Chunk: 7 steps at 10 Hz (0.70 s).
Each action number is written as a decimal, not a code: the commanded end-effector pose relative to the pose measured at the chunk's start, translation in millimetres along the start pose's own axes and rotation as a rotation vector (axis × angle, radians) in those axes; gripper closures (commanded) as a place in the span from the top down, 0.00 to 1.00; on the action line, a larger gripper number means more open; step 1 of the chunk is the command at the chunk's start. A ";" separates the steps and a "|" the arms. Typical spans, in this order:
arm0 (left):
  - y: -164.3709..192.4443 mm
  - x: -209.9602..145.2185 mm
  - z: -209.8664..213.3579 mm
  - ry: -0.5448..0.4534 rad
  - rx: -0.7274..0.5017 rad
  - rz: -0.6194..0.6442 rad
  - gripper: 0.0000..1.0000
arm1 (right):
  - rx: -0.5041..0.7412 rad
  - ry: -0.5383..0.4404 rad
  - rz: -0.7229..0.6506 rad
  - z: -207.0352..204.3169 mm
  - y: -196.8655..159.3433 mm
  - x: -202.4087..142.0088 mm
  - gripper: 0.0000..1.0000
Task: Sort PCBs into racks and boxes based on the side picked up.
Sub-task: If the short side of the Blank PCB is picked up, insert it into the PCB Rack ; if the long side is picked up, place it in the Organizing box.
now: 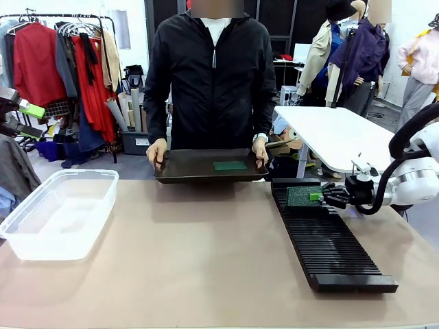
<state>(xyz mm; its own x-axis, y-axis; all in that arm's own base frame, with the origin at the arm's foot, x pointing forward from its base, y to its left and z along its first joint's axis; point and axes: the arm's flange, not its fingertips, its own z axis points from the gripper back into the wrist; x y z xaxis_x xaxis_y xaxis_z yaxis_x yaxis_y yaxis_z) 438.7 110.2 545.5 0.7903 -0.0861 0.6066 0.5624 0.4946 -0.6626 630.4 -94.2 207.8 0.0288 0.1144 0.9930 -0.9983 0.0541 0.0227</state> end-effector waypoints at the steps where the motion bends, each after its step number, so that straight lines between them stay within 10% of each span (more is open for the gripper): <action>1: -2.0 0.1 0.2 -0.004 -0.007 -0.002 1.00 | -0.008 0.046 -0.020 8.8 -8.6 -11.5 0.00; 6: -2.0 0.1 0.2 -0.004 -0.007 -0.002 1.00 | -0.009 0.006 0.012 14.6 -6.1 -17.7 0.02; 7: -2.0 0.1 0.2 -0.004 -0.007 -0.002 1.00 | -0.014 0.005 0.013 14.2 -5.9 -15.1 0.19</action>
<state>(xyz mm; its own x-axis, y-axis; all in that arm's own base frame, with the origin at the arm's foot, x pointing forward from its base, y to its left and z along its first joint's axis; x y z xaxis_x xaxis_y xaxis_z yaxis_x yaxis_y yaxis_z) 438.7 110.2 545.5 0.7903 -0.0861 0.6066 0.5624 0.4946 -0.6626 631.5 -107.3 200.5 0.0255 0.0949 0.9952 -0.9985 0.0516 0.0207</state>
